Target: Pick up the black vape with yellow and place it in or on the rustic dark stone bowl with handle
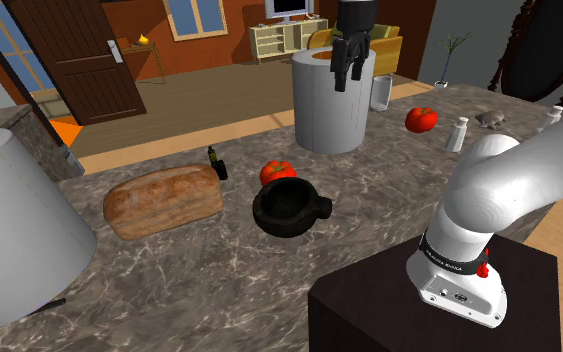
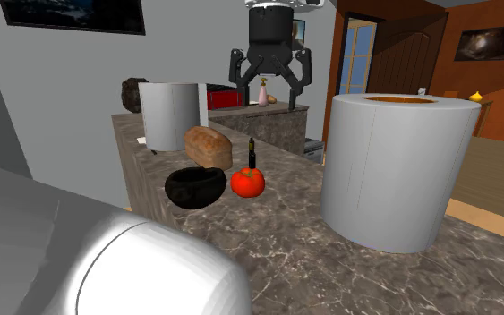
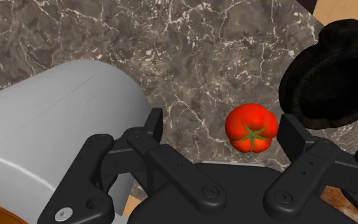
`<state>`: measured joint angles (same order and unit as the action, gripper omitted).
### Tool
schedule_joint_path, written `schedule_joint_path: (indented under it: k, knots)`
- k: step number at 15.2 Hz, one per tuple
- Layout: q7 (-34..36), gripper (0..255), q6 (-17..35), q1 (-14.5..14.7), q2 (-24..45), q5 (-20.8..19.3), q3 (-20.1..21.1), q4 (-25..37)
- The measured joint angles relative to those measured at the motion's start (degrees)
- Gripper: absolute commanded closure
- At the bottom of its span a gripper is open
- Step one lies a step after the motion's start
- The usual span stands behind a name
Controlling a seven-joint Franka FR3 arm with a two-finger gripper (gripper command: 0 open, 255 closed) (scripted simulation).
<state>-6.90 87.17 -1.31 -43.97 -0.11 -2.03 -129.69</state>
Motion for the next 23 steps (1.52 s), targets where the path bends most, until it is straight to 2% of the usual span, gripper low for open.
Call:
schedule_joint_path:
  k: [4, 11, 16, 23]
  knots:
    - [1.1, 0, 2.3, 0.5, 3.0, 0.6, 1.2, 0.6]
    - [5.4, 0, 10.2, 2.1, 15.6, 2.0, 5.6, 4.9]
    - [8.2, 0, 14.7, 2.8, 26.2, 1.6, 8.1, 10.7]
    - [12.5, 0, 17.7, 4.2, 40.9, -0.5, 11.2, 21.8]
